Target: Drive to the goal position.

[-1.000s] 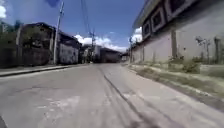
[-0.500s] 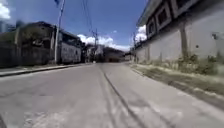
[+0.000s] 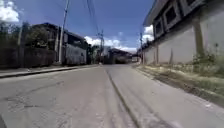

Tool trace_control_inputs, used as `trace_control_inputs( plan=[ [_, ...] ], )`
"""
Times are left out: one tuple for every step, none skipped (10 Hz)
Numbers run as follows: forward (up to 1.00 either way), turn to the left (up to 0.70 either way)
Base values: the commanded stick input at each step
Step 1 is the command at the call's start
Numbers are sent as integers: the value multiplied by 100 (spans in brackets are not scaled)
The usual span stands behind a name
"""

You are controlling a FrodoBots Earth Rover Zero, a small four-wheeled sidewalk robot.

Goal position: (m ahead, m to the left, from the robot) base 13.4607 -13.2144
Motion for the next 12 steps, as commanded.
trace_control_inputs(
  plan=[
    [100,2],
    [100,0],
    [100,0],
    [100,0],
    [100,0],
    [100,-16],
    [100,-27],
    [100,-27],
    [100,-11],
    [100,0],
    [100,0],
    [100,0]
  ],
)
